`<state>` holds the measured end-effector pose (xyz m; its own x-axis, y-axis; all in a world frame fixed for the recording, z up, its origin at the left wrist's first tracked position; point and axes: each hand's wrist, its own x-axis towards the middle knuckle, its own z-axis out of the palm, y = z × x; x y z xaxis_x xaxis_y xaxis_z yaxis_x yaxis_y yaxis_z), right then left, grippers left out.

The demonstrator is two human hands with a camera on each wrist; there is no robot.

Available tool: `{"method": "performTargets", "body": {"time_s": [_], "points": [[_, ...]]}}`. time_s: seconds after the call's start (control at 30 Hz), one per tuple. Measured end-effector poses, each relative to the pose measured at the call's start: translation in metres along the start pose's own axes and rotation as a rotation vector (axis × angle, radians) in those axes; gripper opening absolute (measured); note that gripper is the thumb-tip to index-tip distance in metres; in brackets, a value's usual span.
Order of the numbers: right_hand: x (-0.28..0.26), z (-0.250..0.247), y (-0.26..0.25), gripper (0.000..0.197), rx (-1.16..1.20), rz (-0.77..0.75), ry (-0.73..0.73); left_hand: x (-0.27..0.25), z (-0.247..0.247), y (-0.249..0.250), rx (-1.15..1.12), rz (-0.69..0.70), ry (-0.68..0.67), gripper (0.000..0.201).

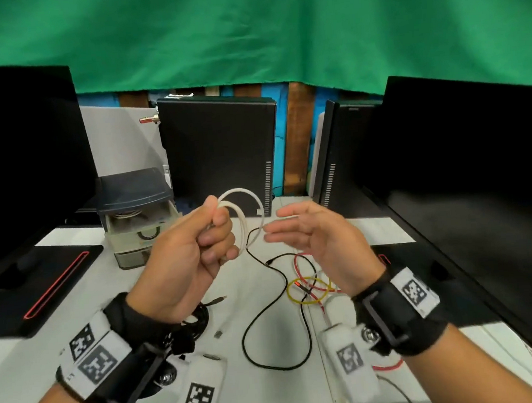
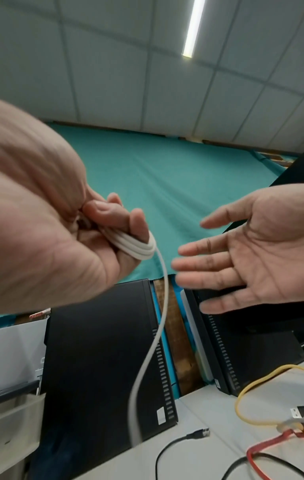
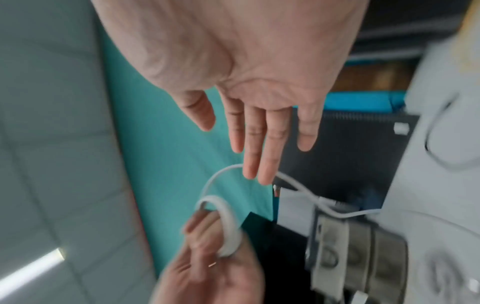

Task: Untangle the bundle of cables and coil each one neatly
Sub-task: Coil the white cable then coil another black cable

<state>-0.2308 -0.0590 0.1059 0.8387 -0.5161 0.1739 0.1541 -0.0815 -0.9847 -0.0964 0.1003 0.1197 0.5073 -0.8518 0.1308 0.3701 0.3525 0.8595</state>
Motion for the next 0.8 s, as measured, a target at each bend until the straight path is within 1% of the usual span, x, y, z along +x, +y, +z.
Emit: {"method": "performTargets", "body": {"time_s": [0.03, 0.07, 0.1, 0.17, 0.2, 0.27, 0.3, 0.37, 0.47, 0.57, 0.63, 0.7, 0.73, 0.8], "points": [[-0.006, 0.008, 0.000, 0.028, 0.125, 0.020, 0.011, 0.001, -0.001, -0.001, -0.003, -0.010, 0.013, 0.034], [-0.012, 0.016, 0.004, 0.034, 0.165, 0.026, 0.029, 0.002, -0.002, -0.003, -0.005, -0.024, 0.019, 0.033], [-0.017, 0.022, 0.010, 0.035, 0.102, -0.002, 0.080, 0.003, -0.002, -0.004, -0.004, -0.038, 0.018, 0.033], [-0.019, 0.029, 0.024, 0.037, -0.146, -0.132, 0.229, 0.002, 0.000, -0.007, 0.011, -0.066, 0.001, 0.034], [-0.018, 0.031, 0.030, 0.040, -0.212, -0.185, 0.247, 0.001, 0.001, -0.009, 0.022, -0.082, -0.011, 0.035], [-0.014, 0.033, 0.034, 0.044, -0.201, -0.248, 0.176, -0.001, 0.005, -0.013, 0.044, -0.107, -0.034, 0.036], [-0.012, 0.033, 0.034, 0.040, -0.156, -0.269, 0.131, -0.002, 0.007, -0.014, 0.049, -0.117, -0.044, 0.036], [-0.009, 0.032, 0.029, 0.027, -0.082, -0.299, 0.117, -0.003, 0.009, -0.014, 0.045, -0.137, -0.057, 0.035], [-0.004, 0.028, 0.024, 0.021, -0.080, -0.285, 0.204, -0.004, 0.009, -0.011, 0.051, -0.165, -0.080, 0.033], [0.006, 0.019, 0.025, 0.017, -0.241, -0.376, 0.316, -0.005, 0.011, -0.015, 0.077, -0.158, -0.104, 0.034], [0.012, 0.014, 0.028, 0.017, -0.289, -0.387, 0.369, -0.006, 0.015, -0.018, 0.078, -0.144, -0.089, 0.033], [0.012, 0.010, 0.036, 0.019, -0.328, -0.336, 0.352, -0.005, 0.016, -0.017, 0.038, -0.096, -0.065, 0.034], [0.009, 0.010, 0.042, 0.023, -0.388, -0.308, 0.300, -0.004, 0.013, -0.014, 0.011, -0.057, -0.052, 0.035], [-0.005, 0.017, 0.054, 0.029, -0.521, -0.246, 0.133, -0.001, 0.008, -0.008, -0.057, 0.027, -0.025, 0.036]]}}
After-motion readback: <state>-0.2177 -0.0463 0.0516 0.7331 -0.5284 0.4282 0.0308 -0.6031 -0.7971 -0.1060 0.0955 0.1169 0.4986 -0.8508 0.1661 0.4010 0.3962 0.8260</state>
